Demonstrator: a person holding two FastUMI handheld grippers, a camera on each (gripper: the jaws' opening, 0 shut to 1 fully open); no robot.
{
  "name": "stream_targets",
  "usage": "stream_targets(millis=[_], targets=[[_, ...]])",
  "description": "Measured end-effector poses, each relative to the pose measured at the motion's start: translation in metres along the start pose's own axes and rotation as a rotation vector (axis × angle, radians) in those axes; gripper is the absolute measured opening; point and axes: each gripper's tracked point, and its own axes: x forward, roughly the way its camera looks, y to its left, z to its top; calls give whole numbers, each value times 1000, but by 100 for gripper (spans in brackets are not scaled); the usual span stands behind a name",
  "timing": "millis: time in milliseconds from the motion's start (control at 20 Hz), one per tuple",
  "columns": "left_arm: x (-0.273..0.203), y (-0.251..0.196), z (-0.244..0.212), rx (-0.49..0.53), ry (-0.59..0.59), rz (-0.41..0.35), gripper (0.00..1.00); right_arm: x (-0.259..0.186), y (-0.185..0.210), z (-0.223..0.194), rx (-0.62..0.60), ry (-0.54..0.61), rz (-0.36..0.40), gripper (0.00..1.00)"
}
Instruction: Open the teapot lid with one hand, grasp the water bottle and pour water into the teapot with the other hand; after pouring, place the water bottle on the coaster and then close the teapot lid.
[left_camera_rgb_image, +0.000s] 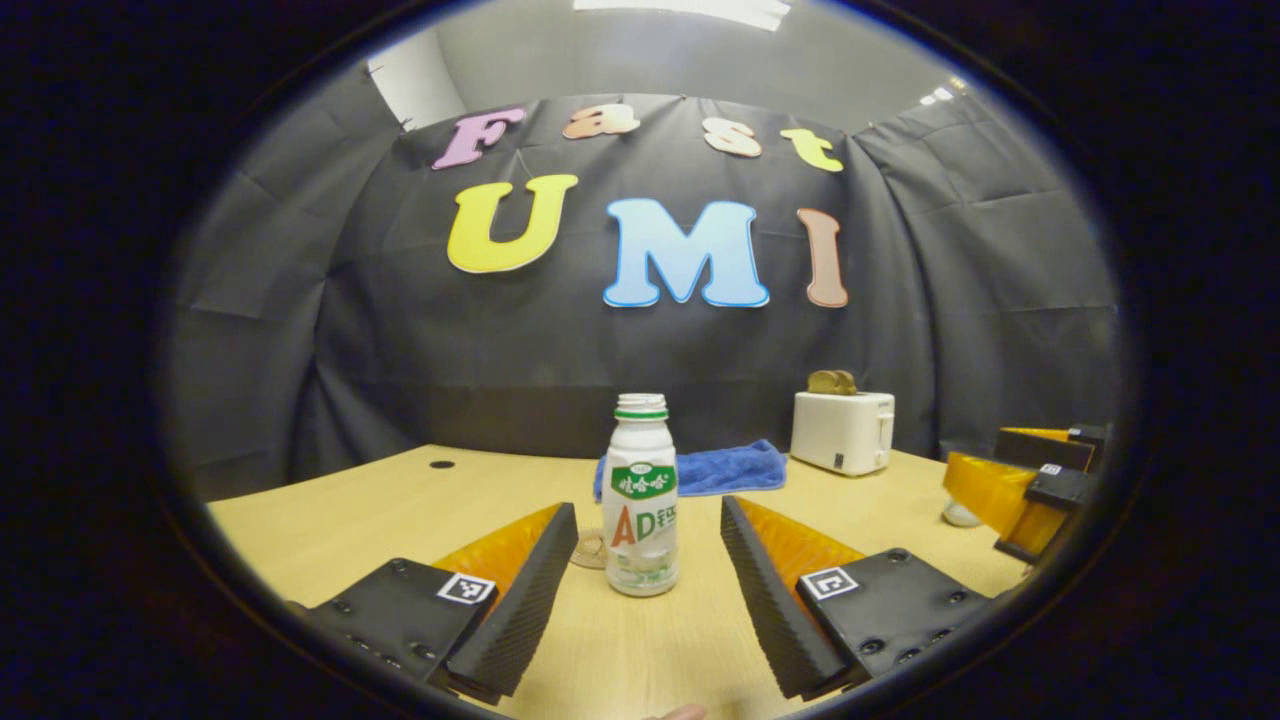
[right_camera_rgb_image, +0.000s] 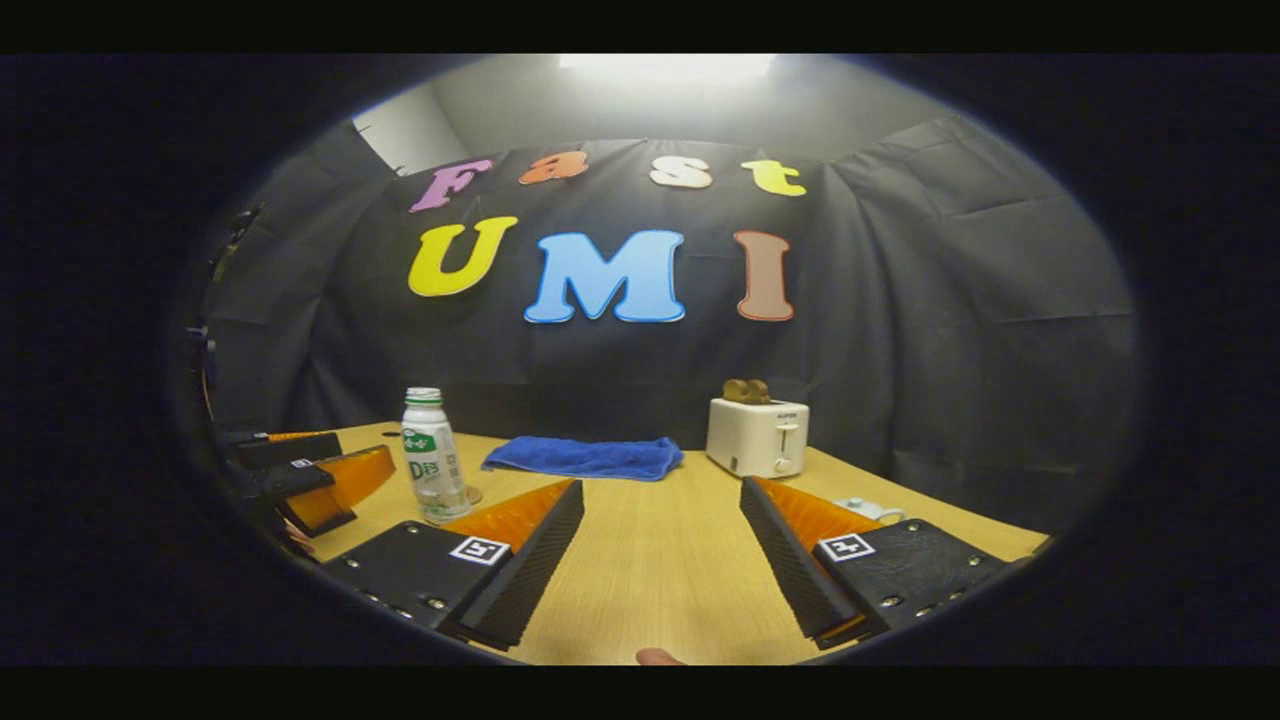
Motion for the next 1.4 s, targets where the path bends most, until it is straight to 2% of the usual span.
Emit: stream_targets(millis=[150,250,450,500,650,750,800,950,1050,1100,1150,1200,1250,1300,1400], targets=[[12,3,1,-10,-1,2,100,13,-43,-3,-25,18,-72,96],[15,6,3,-5,-3,3,100,25,-69,-11,-28,55,-115,92],[23,7,6,10,-10,-3,100,54,-114,-33,21,145,-201,89],[25,8,5,12,-10,-2,100,58,-123,-34,30,148,-224,82],[33,9,-1,12,5,-2,100,76,-138,-50,47,196,-264,82],[36,6,-9,5,28,-12,100,83,-143,-62,57,230,-273,73],[37,7,-11,4,33,-14,100,86,-146,-67,58,243,-283,60],[37,8,-7,16,23,-11,100,86,-151,-75,59,266,-307,60],[38,8,-5,20,17,-12,100,88,-150,-79,68,269,-304,21],[38,8,-7,19,21,-14,100,93,-150,-83,63,275,-304,25],[38,9,-8,16,24,-14,100,91,-148,-80,53,268,-301,12],[37,9,-10,12,26,-14,100,89,-151,-81,23,270,-323,12],[37,9,-12,6,29,-15,100,93,-151,-80,20,260,-326,28],[36,9,-12,-1,34,-15,100,92,-152,-82,1,263,-324,7],[35,10,-14,-14,38,-18,100,92,-148,-80,-12,258,-310,7]])
